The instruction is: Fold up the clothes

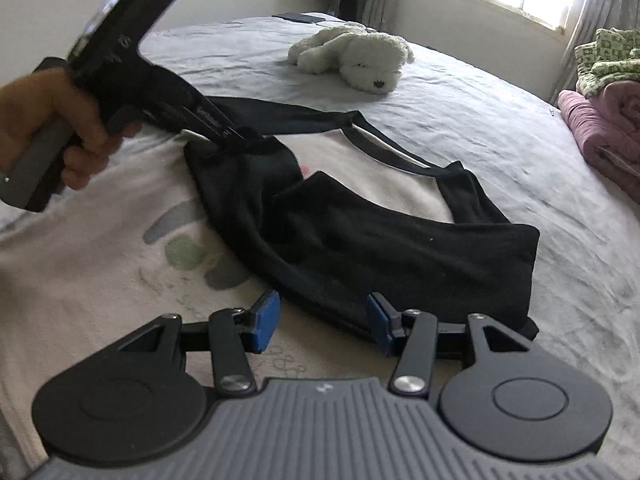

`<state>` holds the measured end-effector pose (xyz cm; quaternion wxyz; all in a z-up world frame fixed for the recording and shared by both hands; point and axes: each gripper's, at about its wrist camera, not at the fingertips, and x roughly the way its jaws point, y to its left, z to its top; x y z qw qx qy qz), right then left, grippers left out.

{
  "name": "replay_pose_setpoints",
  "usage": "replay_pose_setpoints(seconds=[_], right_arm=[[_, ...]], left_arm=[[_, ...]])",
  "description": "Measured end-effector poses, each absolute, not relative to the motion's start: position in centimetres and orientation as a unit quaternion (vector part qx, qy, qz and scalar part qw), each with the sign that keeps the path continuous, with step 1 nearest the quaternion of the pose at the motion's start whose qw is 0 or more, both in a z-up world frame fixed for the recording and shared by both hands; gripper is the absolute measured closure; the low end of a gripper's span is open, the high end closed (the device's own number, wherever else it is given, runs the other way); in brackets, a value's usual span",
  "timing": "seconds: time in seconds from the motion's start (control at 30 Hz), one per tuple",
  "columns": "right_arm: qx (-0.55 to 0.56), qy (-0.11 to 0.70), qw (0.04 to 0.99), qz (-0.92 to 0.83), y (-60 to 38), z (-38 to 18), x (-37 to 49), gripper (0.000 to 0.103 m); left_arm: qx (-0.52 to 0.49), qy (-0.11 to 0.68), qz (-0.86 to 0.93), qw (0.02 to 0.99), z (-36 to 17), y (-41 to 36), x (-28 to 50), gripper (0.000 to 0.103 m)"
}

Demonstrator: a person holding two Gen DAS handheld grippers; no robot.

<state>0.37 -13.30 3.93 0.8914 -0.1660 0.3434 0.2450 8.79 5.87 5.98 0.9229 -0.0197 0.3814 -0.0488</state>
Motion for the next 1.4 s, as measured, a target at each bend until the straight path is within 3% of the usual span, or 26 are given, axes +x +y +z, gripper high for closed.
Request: replay_pose_setpoints(seconds=[0.1,0.23,0.47,0.63,0.8,0.87,0.9,0.93,1.03,1.2,1.3,1.37,1.4], right_arm=[[-0.159,0.35,0.896,0.225,-13.6,3.8,1.0,0.082],[-0.146,0.346,0.901,0.217,-14.4,4.4,1.1,0.083],[-0.164,0.365,0.891,0.216,-15.2,4.1,1.0,0.082],[-0.176,0.328,0.894,0.249,-14.2,4.6,0.0,0.059],[-0.231,0.308,0.886,0.26,-11.7,3.1,-0.3,0.059],[-0.239,0.312,0.884,0.254,-11.2,2.5,0.2,0.066],[-0.237,0.314,0.884,0.252,-11.2,2.5,0.3,0.08],[-0.232,0.315,0.885,0.25,-11.2,2.6,0.4,0.086],[-0.218,0.317,0.89,0.246,-11.6,3.1,0.7,0.092],[-0.191,0.309,0.898,0.247,-12.5,4.4,0.4,0.093],[-0.189,0.309,0.899,0.247,-12.8,4.5,0.4,0.093],[-0.189,0.31,0.899,0.245,-13.0,4.6,0.4,0.093],[-0.19,0.311,0.899,0.242,-13.0,4.6,0.4,0.093]], left_arm=[[-0.038,0.352,-0.042,0.934,8.3,6.9,7.4,0.102],[-0.055,0.328,-0.016,0.943,9.9,9.5,5.3,0.103],[-0.1,0.371,-0.062,0.921,9.0,12.1,4.0,0.102],[-0.132,0.369,-0.066,0.918,9.0,11.5,4.7,0.09],[-0.155,0.403,-0.071,0.899,7.4,10.5,5.7,0.078],[-0.148,0.411,-0.068,0.897,6.8,10.2,6.0,0.071],[-0.144,0.411,-0.064,0.898,6.6,10.2,6.2,0.067],[-0.141,0.409,-0.062,0.899,6.5,10.2,6.5,0.065],[-0.127,0.402,-0.068,0.904,6.4,10.1,7.4,0.059],[-0.091,0.402,-0.074,0.908,5.6,9.4,8.7,0.055],[-0.093,0.406,-0.072,0.906,5.1,9.3,9.1,0.058],[-0.08,0.406,-0.07,0.908,5.0,8.8,9.1,0.079],[-0.073,0.406,-0.068,0.908,5.0,8.6,9.1,0.096]])
